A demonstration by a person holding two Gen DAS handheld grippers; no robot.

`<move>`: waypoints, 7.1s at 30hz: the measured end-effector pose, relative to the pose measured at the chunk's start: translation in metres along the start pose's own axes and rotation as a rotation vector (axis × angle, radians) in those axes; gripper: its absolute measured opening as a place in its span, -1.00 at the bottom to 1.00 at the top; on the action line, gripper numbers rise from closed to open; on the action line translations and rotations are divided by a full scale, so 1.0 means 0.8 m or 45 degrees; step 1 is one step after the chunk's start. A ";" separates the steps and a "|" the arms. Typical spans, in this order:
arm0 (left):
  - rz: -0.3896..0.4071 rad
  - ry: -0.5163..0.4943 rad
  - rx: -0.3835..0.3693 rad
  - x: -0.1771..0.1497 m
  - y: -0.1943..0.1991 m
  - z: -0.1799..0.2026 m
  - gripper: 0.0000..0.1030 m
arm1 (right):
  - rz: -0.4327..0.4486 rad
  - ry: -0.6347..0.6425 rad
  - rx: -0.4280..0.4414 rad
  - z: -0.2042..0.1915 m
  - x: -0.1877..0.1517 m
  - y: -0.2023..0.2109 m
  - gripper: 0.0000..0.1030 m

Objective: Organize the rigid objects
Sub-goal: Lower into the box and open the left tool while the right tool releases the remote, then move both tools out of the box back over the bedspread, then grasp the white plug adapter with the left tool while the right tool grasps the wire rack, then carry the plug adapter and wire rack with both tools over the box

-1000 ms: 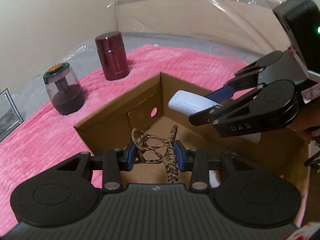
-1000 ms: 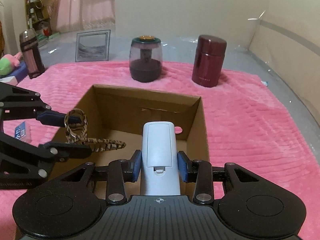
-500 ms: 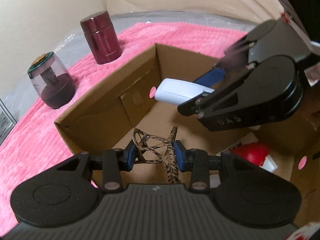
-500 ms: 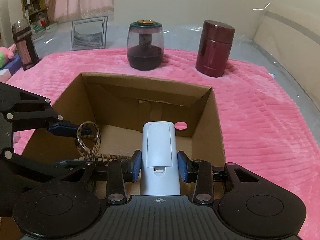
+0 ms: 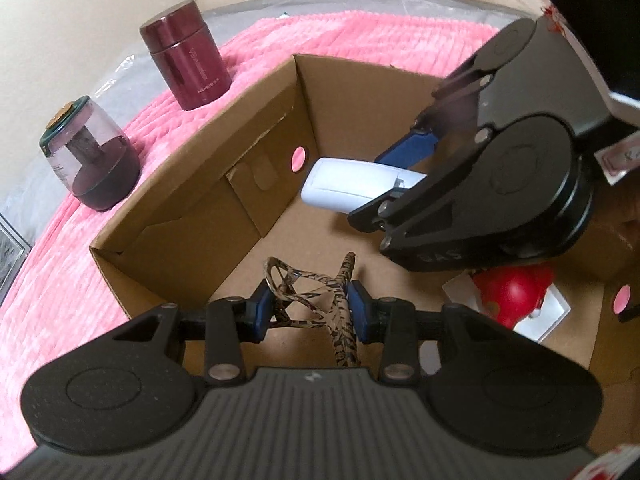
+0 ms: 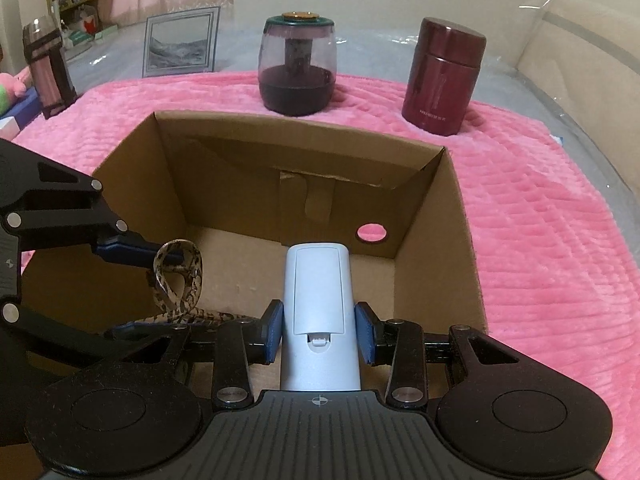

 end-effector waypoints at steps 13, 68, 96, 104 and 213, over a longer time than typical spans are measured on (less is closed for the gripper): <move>-0.006 -0.007 0.009 0.001 -0.004 0.000 -0.34 | -0.022 0.014 0.008 -0.002 -0.003 -0.007 -0.32; 0.537 0.567 0.152 -0.144 0.309 -0.004 -0.09 | 0.485 -0.197 0.017 -0.141 -0.051 0.261 -0.30; 0.385 0.832 0.478 -0.387 0.431 -0.040 0.43 | 0.431 -0.135 0.186 -0.348 -0.107 0.255 0.31; 0.352 0.920 0.558 -0.450 0.443 -0.067 0.45 | 0.392 -0.111 0.218 -0.382 -0.113 0.227 0.39; 0.240 0.914 0.628 -0.531 0.308 -0.220 -0.15 | 0.399 -0.065 0.170 -0.438 -0.063 0.029 0.24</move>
Point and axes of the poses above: each gripper's, at about its wrist camera, not at the fingertips, and y roughly against the way its jaws point, z to its right, x to its top, the point moved 5 cm from there along -y, roughly the way its jaws point, and after that the axes turned 4 degrees about z, right-handed, at the moved point
